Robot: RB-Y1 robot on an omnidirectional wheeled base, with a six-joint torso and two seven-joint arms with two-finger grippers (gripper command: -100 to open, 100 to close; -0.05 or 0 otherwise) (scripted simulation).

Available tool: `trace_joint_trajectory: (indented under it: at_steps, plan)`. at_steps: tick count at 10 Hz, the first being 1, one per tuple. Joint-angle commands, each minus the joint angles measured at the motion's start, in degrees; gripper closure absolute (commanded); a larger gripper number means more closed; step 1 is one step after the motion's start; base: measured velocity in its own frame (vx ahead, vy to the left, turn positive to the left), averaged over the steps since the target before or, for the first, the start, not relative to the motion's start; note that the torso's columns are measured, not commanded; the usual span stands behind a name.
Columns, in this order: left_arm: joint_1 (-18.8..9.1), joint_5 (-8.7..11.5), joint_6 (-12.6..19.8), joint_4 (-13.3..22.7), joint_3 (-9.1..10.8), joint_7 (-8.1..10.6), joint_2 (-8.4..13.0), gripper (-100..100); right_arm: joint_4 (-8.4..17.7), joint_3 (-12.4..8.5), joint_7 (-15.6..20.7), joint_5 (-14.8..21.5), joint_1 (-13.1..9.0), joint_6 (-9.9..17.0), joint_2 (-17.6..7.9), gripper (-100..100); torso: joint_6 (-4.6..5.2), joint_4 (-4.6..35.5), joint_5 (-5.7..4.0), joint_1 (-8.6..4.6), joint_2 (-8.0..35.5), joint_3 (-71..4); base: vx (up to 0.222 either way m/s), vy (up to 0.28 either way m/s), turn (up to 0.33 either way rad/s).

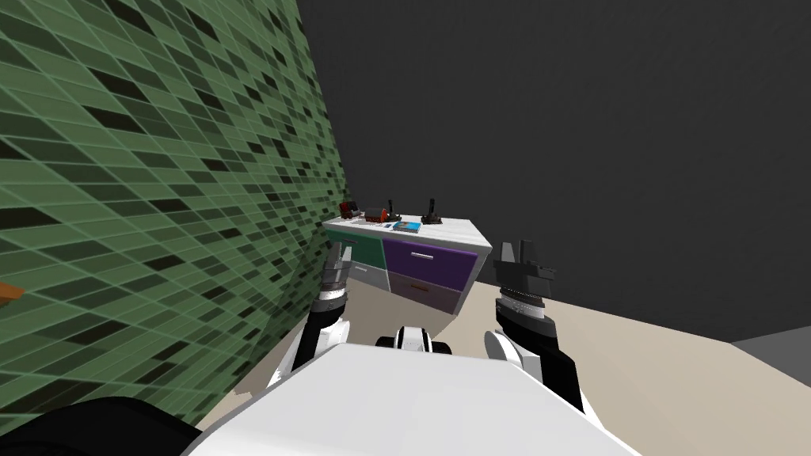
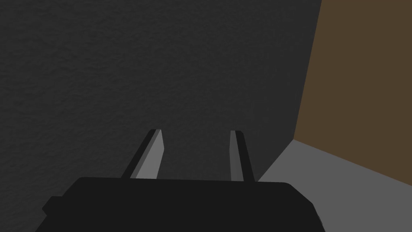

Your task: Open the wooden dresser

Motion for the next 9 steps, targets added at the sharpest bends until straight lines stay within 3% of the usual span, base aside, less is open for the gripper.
trace_joint_trajectory:
  at_steps: [1,4,9]
  plan:
    - [-0.9,-0.4,0.0,2.9,-0.21,-0.28,3.2,-100,0.0,0.0,0.0,0.0,0.0,0.0,0.0,0,0.00,0.0,0.00,0.01,0.0,0.0,0.039,-0.023,-0.027]
    - [-2.1,-1.0,-0.1,7.0,-0.73,-0.78,5.1,-100,0.0,0.0,0.0,0.0,0.0,0.0,0.0,0,0.00,0.0,0.00,0.02,0.0,0.0,0.046,-0.027,-0.039]
    - [-4.4,-2.1,-0.1,14.7,-1.70,-1.71,6.6,-100,0.0,0.0,0.0,0.0,0.0,0.0,0.0,0,0.00,0.0,0.00,0.01,0.1,0.0,0.044,-0.033,-0.041]
